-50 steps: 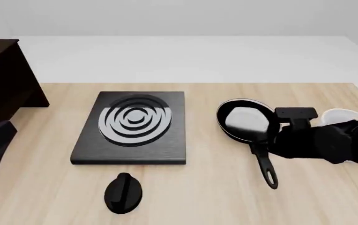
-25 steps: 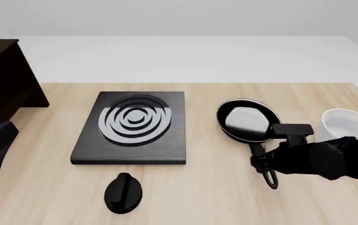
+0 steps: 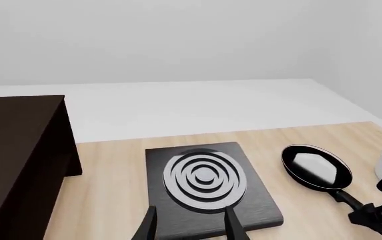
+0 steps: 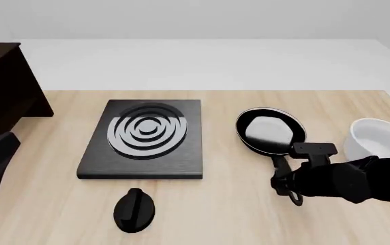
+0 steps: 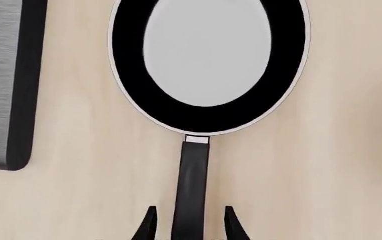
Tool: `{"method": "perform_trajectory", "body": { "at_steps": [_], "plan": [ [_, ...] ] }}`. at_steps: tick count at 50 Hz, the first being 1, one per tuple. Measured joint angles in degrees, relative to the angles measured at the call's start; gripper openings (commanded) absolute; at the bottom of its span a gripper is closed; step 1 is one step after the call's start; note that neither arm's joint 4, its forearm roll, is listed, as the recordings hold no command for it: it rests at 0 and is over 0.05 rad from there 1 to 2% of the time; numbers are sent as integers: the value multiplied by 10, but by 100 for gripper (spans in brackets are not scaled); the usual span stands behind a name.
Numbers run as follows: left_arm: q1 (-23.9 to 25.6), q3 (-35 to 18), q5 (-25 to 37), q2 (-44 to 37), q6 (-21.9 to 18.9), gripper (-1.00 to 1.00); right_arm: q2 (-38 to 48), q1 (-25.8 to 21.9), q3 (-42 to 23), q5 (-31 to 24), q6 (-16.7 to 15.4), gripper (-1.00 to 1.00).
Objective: Put the frying pan on the cabinet shelf.
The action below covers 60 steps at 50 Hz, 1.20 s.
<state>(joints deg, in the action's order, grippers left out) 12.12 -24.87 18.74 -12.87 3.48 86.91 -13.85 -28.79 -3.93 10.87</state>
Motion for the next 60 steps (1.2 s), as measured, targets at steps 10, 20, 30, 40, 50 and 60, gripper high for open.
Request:
{"method": "perform_trajectory", "body": {
  "at_steps": [10, 20, 30, 40, 50, 60],
  "plan": [
    [0, 4, -3, 1, 0, 100, 2, -4, 5, 5, 0, 100],
    [1, 7, -4, 2, -1, 100, -7, -2, 8, 3, -6, -100],
    [3, 8, -4, 3, 0, 100, -34, 8, 12, -15, -22, -100],
    [5, 4, 1, 2, 0, 100, -83, 22, 12, -35, -40, -100],
    [7, 4, 0, 2, 1, 100, -138, 37, 13, -44, -57, -100],
    [7, 5, -1, 1, 6, 100, -189, 49, -6, -70, -81, -100]
  ]
}}
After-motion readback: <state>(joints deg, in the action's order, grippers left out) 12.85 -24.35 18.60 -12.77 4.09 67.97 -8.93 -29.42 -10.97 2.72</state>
